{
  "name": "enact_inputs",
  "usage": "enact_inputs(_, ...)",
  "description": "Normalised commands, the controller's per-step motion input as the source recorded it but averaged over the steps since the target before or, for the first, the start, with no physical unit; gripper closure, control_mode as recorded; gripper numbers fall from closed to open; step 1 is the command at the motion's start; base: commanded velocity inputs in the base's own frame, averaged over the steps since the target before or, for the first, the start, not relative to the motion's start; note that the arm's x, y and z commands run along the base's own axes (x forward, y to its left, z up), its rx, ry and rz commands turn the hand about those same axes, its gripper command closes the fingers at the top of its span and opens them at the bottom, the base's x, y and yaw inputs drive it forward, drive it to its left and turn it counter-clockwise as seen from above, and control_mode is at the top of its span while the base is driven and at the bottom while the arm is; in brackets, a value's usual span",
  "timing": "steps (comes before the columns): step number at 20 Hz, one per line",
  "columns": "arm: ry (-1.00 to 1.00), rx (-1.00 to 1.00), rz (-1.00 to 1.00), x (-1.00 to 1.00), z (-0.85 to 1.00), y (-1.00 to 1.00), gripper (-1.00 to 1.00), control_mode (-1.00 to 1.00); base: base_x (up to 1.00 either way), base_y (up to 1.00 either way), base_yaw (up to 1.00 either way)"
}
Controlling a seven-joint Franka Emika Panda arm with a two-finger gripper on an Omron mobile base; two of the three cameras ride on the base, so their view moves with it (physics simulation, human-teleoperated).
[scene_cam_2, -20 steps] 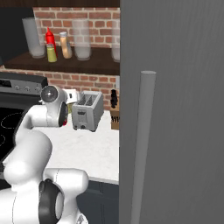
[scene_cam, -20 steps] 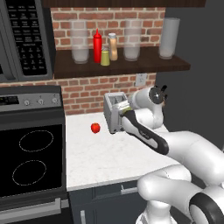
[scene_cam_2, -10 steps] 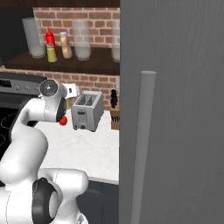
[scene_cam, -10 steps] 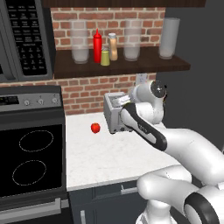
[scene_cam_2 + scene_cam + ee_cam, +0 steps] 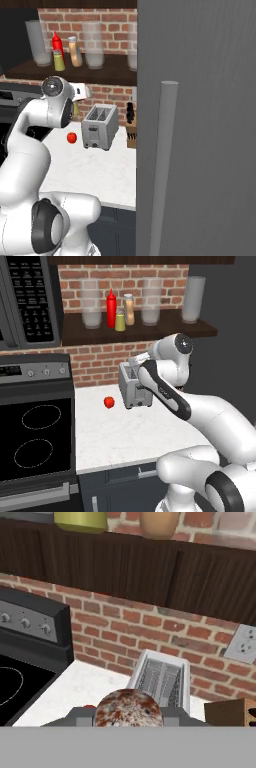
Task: Put the shaker and condiment bottle from the counter next to their counterparts in the cabinet.
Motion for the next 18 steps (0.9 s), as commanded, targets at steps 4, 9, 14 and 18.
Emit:
enact_inputs(4,0.0,0.0,0.0,0.0,0.51,0.0,1.0,-1.0,0.0,0.0,0.0)
enact_inputs(9,0.0,0.0,0.01,0.0,0.47,0.0,1.0,-1.0,0.0,0.0,0.0)
enact_inputs(14,0.0,0.0,0.01,0.0,0.42,0.0,1.0,-1.0,0.0,0.0,0.0)
enact_inputs(18,0.0,0.0,0.02,0.0,0.4,0.0,1.0,-1.0,0.0,0.0,0.0)
